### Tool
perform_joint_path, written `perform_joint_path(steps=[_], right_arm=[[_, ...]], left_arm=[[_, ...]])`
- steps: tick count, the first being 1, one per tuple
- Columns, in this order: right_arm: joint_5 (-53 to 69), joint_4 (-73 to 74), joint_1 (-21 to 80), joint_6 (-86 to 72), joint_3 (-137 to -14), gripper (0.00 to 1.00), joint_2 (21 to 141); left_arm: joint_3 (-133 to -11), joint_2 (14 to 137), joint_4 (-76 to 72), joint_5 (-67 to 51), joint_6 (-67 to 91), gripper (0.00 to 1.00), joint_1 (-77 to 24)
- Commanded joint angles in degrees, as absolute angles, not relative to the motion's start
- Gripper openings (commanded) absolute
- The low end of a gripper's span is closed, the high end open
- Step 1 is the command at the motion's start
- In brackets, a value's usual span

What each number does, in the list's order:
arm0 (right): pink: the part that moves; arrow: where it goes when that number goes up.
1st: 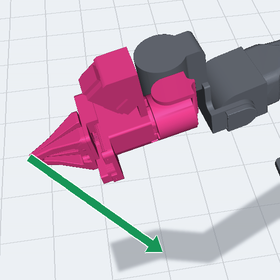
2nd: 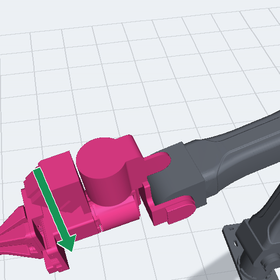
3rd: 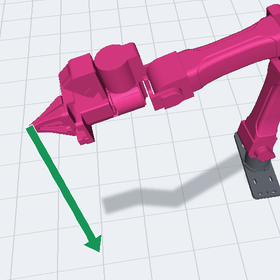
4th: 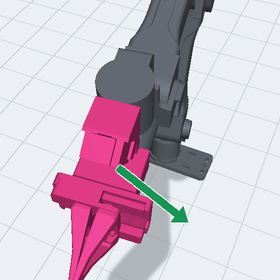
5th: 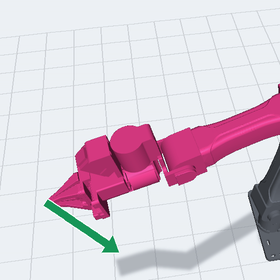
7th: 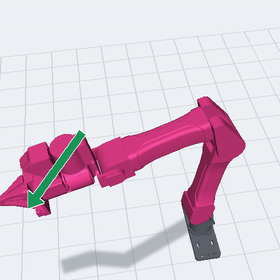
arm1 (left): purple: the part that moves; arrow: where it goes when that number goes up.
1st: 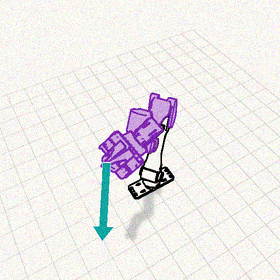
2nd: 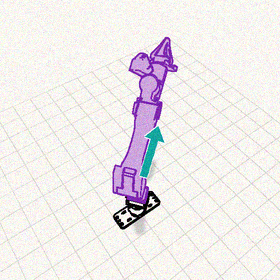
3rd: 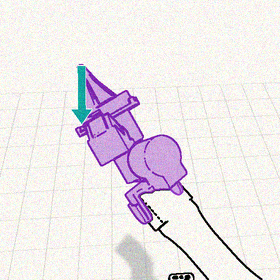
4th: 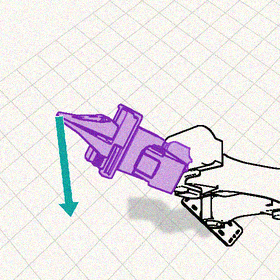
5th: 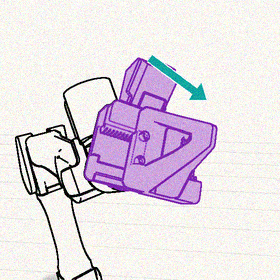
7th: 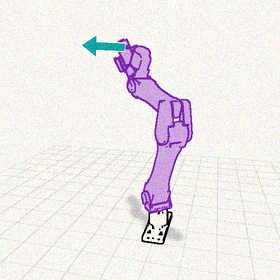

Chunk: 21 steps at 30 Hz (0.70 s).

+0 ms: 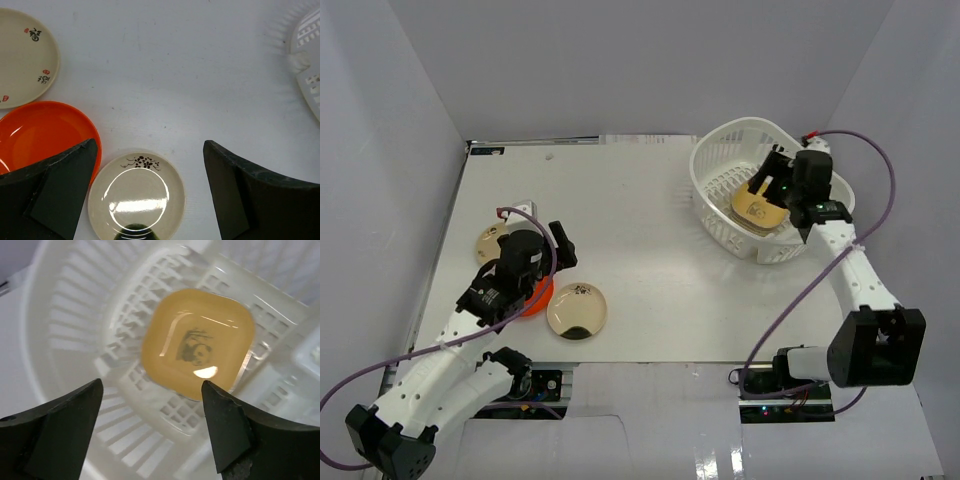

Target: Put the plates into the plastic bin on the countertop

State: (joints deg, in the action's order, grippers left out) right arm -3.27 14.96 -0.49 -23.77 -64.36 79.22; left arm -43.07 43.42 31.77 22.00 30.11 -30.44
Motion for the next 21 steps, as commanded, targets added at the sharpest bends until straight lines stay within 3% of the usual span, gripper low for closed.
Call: perform_joint_path(steps=[1, 8, 10, 14, 21], right_arm=[[-0.79, 8.63, 15.30, -23.12, -60.41, 0.83, 71.13], [1.85, -4.81, 44.07, -29.43, -52.21, 0.77, 75.75], [3.07, -7.11, 49.01, -31.10, -52.21, 0.78, 80.23], [7.38, -17.03, 53.08, -38.92, -48.44, 0.78, 86.56], [10.98, -26.27, 57.74, -46.75, -47.20, 0.65, 100.17]], left_arm=[[-44.91, 43.85, 31.82, 27.15, 32.34, 0.98, -30.06], [-45.53, 50.52, 28.22, 29.18, 35.94, 0.97, -25.15], [-45.35, 52.02, 27.08, 26.38, 37.43, 0.92, -20.08], [-44.21, 53.35, 24.70, 19.18, 40.15, 0.88, -9.86], [-42.19, 54.75, 24.43, 11.52, 41.84, 0.89, 8.94]])
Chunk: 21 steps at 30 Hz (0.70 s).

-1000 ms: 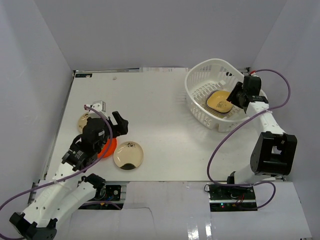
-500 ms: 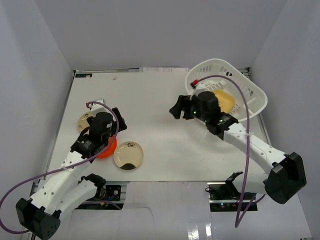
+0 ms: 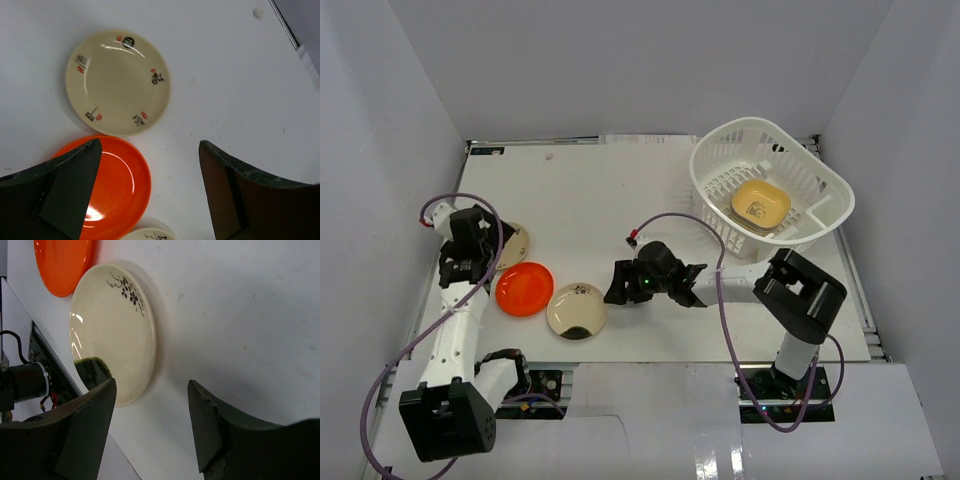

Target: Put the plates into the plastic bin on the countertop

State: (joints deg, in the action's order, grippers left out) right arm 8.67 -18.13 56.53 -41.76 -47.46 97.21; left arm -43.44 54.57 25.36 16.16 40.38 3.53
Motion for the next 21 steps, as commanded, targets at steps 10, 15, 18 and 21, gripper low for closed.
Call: perform_joint_path(steps=[10, 15, 18, 21], right_arm=[[12.04, -33.75, 58.71, -51.94, -46.14, 0.37, 109.60], [10.29, -34.10, 57.75, -52.29, -44.13, 0.11, 107.76], [8.53, -34.19, 55.82, -51.77, -39.65, 0.08, 102.32], [7.47, -33.84, 53.80, -49.58, -35.08, 0.08, 94.07]], left_arm=[[-41.22, 64.06, 20.92, 9.85, 42.63, 0.90, 21.44], [-42.71, 72.24, 18.38, 6.43, 41.58, 0.90, 24.60], [-43.33, 76.18, 17.59, 5.19, 40.78, 0.89, 25.66], [-43.77, 79.70, 15.66, 2.03, 40.43, 0.89, 25.93]])
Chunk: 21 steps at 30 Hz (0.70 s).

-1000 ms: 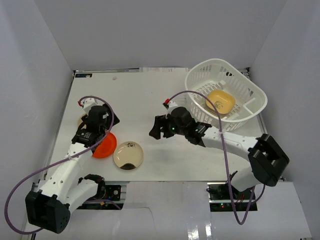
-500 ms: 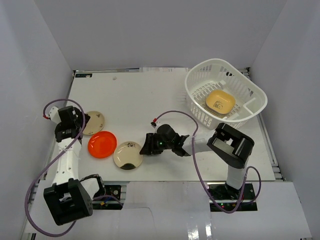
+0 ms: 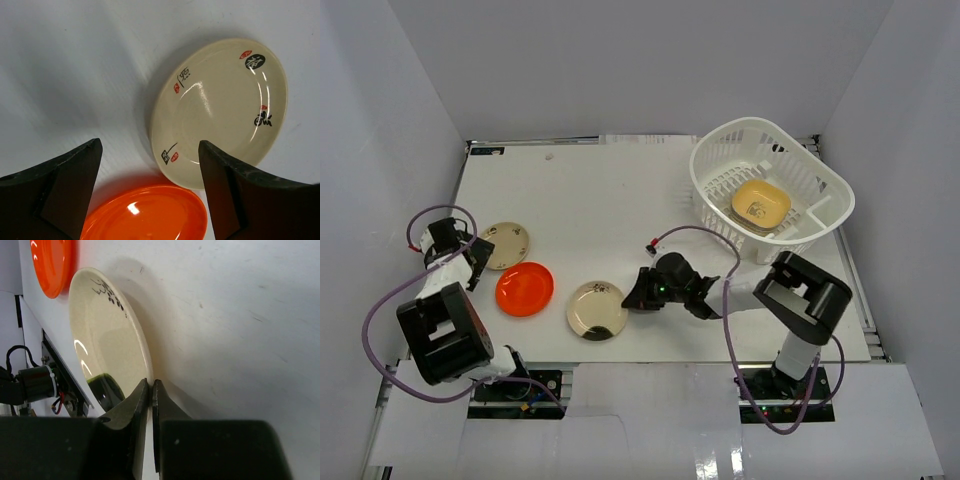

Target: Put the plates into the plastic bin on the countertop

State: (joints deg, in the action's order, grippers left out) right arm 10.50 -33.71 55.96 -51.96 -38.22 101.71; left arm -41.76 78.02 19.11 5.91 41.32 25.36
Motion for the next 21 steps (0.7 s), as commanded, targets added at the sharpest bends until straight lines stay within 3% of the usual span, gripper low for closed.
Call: perform_joint_path(steps=[1, 8, 14, 18, 19, 21], right_arm=[[7.82, -33.14, 53.35, -48.87, -34.46, 0.08, 91.95], [1.77, -16.46, 47.57, -36.75, -42.00, 0.08, 68.33], [-3.39, -3.11, 24.99, -29.72, -52.73, 0.08, 60.13], [-0.54, -0.79, 4.90, -30.58, -52.82, 0.08, 60.55], [2.26, -0.53, 1.88, -30.93, -52.65, 0.08, 61.43], [6.40, -0.26, -5.75, -32.07, -52.56, 0.08, 65.73]], left_arm=[[-43.60, 80.50, 14.69, 0.19, 40.43, 0.87, 26.10], [-44.65, 87.97, 11.43, -3.68, 40.16, 0.75, 27.33], [-44.30, 92.19, 7.39, -7.02, 41.75, 0.54, 28.47], [-44.03, 93.95, 6.68, -8.08, 42.36, 0.34, 29.35], [-44.03, 93.96, 6.59, -8.35, 42.62, 0.20, 29.53], [-44.21, 93.78, 6.59, -8.96, 42.98, 0.08, 29.97]])
